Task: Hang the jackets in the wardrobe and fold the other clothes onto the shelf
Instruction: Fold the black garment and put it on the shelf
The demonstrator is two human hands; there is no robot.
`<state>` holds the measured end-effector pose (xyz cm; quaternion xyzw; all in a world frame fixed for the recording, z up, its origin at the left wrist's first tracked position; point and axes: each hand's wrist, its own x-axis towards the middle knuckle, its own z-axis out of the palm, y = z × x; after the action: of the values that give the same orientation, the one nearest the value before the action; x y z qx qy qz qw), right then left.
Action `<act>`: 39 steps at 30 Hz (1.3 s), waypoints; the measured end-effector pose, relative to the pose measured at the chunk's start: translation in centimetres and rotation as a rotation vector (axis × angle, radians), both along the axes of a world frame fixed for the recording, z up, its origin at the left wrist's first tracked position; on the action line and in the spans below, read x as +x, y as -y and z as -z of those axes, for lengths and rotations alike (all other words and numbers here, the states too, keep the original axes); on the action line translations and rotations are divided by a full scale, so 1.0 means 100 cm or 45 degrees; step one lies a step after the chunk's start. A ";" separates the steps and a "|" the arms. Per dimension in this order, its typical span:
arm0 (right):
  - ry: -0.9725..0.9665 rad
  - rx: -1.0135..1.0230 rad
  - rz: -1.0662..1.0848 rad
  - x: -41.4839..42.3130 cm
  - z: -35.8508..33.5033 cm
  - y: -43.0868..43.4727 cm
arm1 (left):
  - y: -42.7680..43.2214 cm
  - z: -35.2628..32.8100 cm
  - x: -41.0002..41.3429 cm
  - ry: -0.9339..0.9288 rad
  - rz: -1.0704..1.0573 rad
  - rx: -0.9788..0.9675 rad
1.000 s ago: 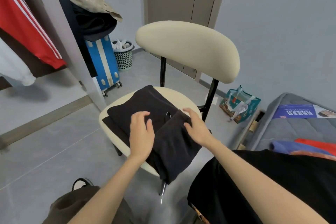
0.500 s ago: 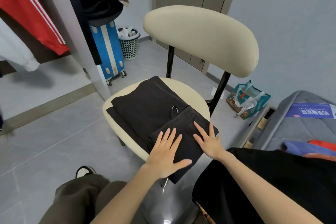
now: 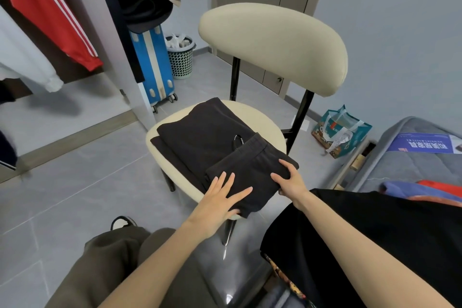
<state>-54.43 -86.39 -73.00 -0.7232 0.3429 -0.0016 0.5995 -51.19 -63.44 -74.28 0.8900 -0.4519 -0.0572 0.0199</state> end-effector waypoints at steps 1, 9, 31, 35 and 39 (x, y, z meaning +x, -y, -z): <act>0.020 -0.051 0.013 -0.001 -0.003 0.000 | -0.002 -0.003 -0.001 -0.062 -0.022 -0.046; 0.209 -0.383 0.058 -0.029 -0.045 0.000 | -0.008 -0.045 -0.023 -0.666 -0.155 -0.507; 0.436 -0.313 -0.443 0.094 -0.079 -0.101 | -0.076 -0.030 0.045 -1.616 -1.547 -1.598; 0.230 -0.899 -0.526 0.081 -0.036 -0.091 | -0.073 -0.033 0.052 -1.144 -1.567 -1.375; -0.016 -1.140 -0.676 0.074 -0.012 -0.081 | -0.046 -0.044 0.059 -0.130 -1.122 -0.902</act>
<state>-47.05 -78.26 -71.76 -0.9709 0.1168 0.0084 0.2091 -45.33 -58.83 -69.83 0.9296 -0.0277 0.0686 0.3611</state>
